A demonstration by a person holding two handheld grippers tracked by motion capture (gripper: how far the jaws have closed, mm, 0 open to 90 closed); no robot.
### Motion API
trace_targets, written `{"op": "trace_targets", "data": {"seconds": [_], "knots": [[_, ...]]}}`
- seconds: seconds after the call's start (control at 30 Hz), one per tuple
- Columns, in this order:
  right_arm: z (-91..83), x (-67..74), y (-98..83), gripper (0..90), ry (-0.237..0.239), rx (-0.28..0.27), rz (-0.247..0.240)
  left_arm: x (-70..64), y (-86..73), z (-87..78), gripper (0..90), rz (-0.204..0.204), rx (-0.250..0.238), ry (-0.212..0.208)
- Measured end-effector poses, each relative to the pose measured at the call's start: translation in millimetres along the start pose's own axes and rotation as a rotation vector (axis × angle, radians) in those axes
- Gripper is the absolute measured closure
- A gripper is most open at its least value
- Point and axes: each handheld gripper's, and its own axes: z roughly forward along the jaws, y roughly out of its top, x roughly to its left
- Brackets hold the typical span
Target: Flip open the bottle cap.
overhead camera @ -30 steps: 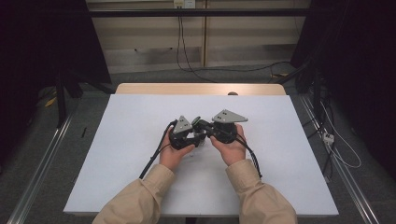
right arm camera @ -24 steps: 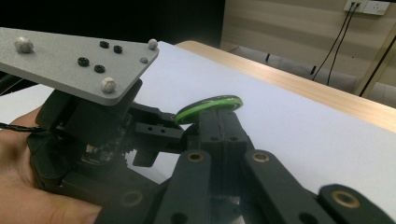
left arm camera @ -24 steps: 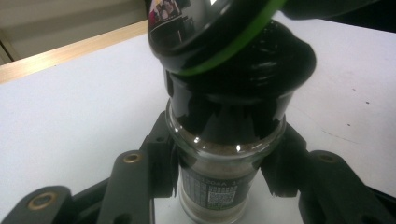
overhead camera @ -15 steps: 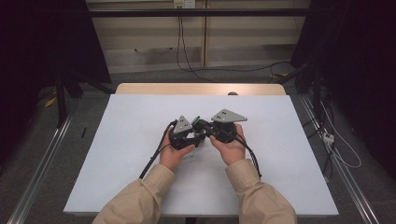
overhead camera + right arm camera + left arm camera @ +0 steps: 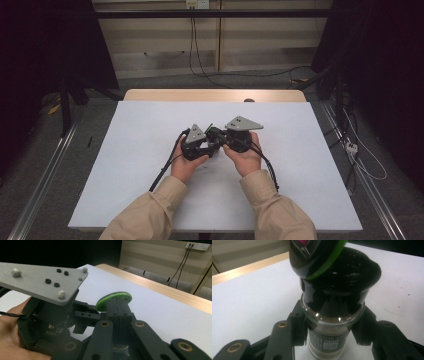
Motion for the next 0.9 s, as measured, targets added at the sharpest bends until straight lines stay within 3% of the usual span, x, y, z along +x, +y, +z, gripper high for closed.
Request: {"op": "trace_targets", "data": {"seconds": [0.5, 0.9], "knots": [[1.3, -0.1, 1.3, 90.0, -0.003, 0.003, -0.003, -0.3, -0.4, 0.3, 53.6, -0.016, -0.002, -0.003], [6.3, -1.0, 1.5, 90.0, -0.003, 0.014, -0.011, -0.4, -0.1, -0.4, 53.5, -0.005, 0.001, -0.002]]}}
